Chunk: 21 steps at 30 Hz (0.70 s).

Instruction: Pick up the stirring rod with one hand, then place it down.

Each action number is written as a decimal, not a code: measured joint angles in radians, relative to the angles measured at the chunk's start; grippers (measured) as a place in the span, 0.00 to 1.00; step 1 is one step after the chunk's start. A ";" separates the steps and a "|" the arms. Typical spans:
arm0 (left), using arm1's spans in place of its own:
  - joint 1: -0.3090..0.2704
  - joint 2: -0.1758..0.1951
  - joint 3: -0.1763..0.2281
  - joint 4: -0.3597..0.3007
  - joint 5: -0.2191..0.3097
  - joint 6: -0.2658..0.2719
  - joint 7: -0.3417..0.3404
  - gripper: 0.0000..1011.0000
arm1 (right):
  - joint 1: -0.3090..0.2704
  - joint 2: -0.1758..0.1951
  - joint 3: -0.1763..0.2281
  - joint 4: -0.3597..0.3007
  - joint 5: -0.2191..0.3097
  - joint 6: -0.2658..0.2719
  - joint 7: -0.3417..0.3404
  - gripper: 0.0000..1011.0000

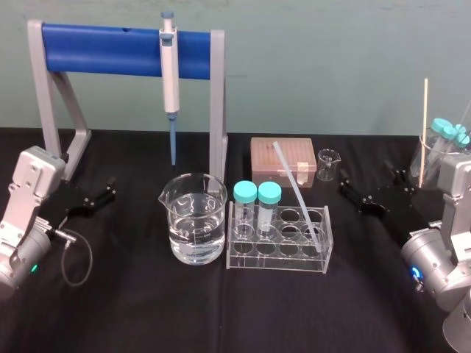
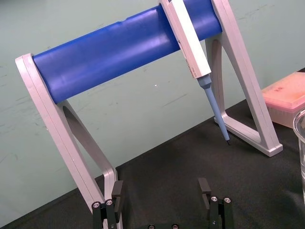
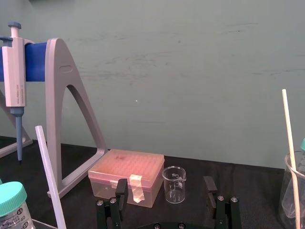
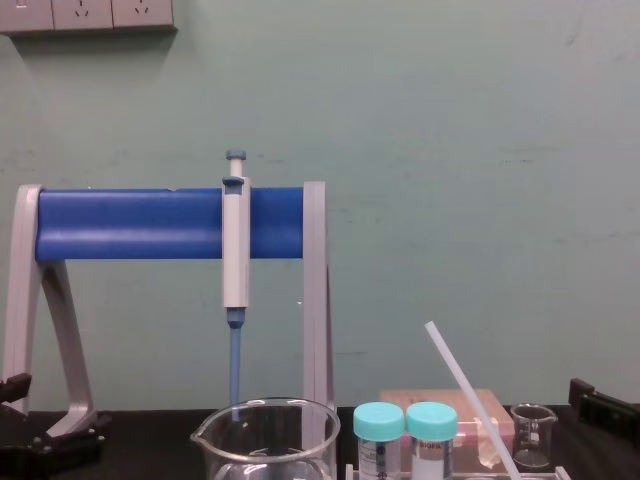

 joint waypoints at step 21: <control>0.000 0.000 0.000 0.000 0.000 0.000 0.000 0.99 | 0.000 0.000 0.000 0.000 0.001 -0.001 0.001 0.99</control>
